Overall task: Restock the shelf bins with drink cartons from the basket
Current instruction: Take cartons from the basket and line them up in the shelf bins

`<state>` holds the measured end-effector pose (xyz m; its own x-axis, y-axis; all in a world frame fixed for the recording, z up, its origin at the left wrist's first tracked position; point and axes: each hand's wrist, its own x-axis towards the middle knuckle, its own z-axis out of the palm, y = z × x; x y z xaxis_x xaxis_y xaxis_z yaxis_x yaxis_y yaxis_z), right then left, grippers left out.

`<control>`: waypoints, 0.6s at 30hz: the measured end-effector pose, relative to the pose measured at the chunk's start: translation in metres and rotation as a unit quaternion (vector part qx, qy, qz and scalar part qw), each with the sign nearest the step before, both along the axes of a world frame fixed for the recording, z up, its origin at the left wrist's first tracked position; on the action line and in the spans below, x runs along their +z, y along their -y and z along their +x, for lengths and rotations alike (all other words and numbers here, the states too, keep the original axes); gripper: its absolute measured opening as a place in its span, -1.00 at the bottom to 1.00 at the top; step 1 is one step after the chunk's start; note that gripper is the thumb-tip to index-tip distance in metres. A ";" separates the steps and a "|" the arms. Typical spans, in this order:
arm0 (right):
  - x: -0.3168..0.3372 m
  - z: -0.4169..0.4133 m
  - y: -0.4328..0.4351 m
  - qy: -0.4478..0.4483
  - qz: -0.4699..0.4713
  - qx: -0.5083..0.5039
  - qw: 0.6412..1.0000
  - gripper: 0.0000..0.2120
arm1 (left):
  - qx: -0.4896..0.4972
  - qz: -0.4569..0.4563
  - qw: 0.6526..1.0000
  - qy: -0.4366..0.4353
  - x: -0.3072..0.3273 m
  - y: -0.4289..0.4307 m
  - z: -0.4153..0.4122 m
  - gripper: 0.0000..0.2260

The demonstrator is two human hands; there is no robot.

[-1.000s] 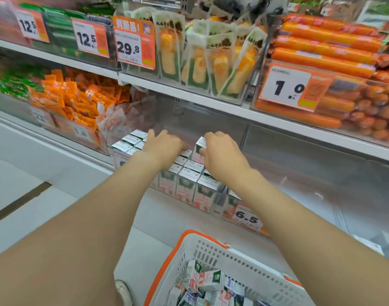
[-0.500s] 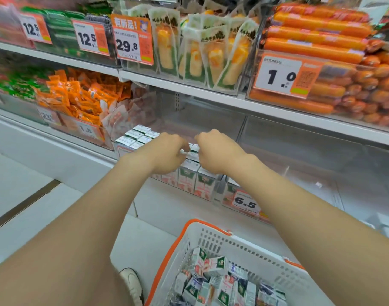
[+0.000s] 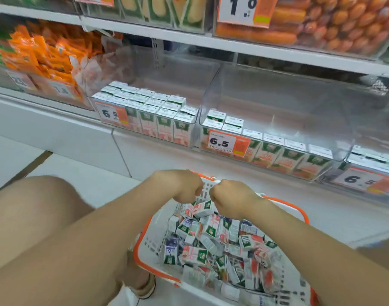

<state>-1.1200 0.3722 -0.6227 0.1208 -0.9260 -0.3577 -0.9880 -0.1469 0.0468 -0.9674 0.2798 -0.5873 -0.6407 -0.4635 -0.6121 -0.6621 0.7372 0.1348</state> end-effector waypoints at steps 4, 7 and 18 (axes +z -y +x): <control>-0.046 -0.022 -0.009 0.009 0.063 -0.026 0.998 -0.75 | 0.022 0.005 0.999 0.044 -0.073 -0.002 -0.005 -0.68; -0.077 -0.036 -0.010 0.033 0.087 -0.078 0.993 -0.85 | 0.059 0.022 0.997 0.047 -0.115 0.000 0.000 -0.65; -0.185 -0.066 -0.006 0.292 0.137 -0.464 0.825 -0.69 | 0.020 0.001 0.998 -0.065 -0.204 0.002 -0.027 -0.14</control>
<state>-1.1858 0.3781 -0.8075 -0.3688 -0.6106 -0.7009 -0.5237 0.7594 -0.3860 -0.9945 0.2777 -0.7908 -0.6957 -0.4886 -0.5266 -0.6678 0.7100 0.2234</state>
